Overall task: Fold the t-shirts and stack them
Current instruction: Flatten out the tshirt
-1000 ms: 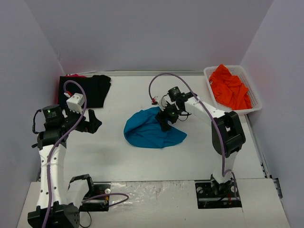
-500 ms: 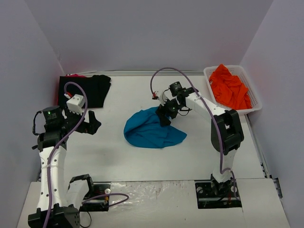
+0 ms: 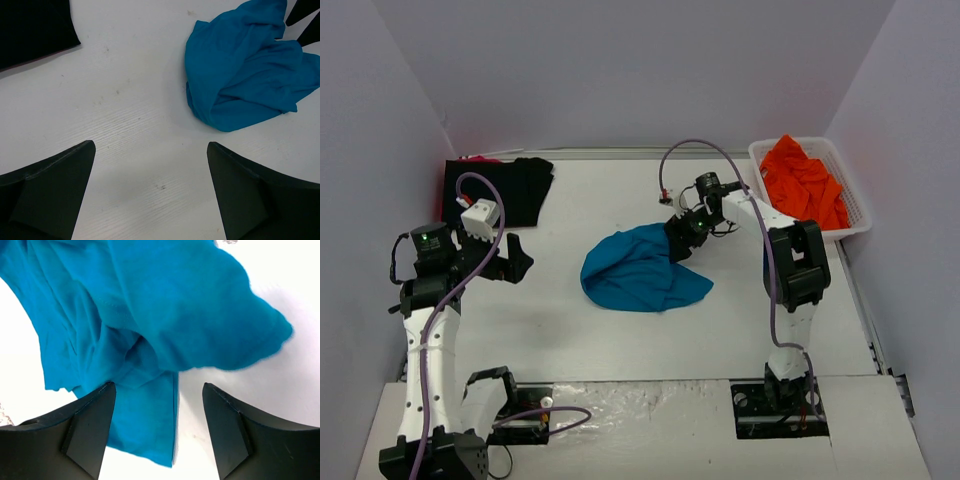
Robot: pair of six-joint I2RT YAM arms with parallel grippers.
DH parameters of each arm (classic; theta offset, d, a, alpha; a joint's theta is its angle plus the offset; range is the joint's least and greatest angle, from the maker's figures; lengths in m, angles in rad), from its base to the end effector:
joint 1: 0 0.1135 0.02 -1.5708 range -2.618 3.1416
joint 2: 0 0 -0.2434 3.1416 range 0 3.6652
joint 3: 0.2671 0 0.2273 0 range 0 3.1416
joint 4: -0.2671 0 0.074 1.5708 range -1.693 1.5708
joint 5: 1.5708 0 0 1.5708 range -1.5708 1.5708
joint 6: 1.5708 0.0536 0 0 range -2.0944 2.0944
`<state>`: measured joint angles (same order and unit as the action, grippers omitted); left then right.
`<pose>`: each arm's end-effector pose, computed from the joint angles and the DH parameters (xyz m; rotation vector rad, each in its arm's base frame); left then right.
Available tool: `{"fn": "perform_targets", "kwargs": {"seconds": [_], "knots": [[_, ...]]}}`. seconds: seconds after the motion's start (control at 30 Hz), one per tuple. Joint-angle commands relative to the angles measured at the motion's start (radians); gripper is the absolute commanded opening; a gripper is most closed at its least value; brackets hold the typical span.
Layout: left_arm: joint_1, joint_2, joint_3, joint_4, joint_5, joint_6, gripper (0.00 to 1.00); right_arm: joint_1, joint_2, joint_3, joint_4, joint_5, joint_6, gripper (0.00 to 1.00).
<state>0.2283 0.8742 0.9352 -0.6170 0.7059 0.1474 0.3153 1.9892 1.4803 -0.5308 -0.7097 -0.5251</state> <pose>0.1798 0.0061 0.3129 0.3251 1.9944 -0.5109 0.3672 0.1565 0.1826 -1.2130 2.1155 0.8250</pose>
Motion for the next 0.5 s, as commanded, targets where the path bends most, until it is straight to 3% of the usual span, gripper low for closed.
{"fn": "perform_targets", "kwargs": {"seconds": [0.0, 0.3, 0.47], "knots": [[-0.006, -0.003, 0.004, 0.028, 0.01, 0.009, 0.94, 0.016, 0.04, 0.047, -0.04, -0.057, -0.009, 0.66], [-0.004, -0.007, -0.006, 0.028, 0.006, 0.014, 0.94, 0.027, 0.106, 0.121, -0.057, -0.073, -0.029, 0.61], [-0.006, 0.003, -0.006, 0.031, 0.007, 0.011, 0.94, 0.027, 0.094, 0.12, -0.057, -0.039, -0.035, 0.11]]}}
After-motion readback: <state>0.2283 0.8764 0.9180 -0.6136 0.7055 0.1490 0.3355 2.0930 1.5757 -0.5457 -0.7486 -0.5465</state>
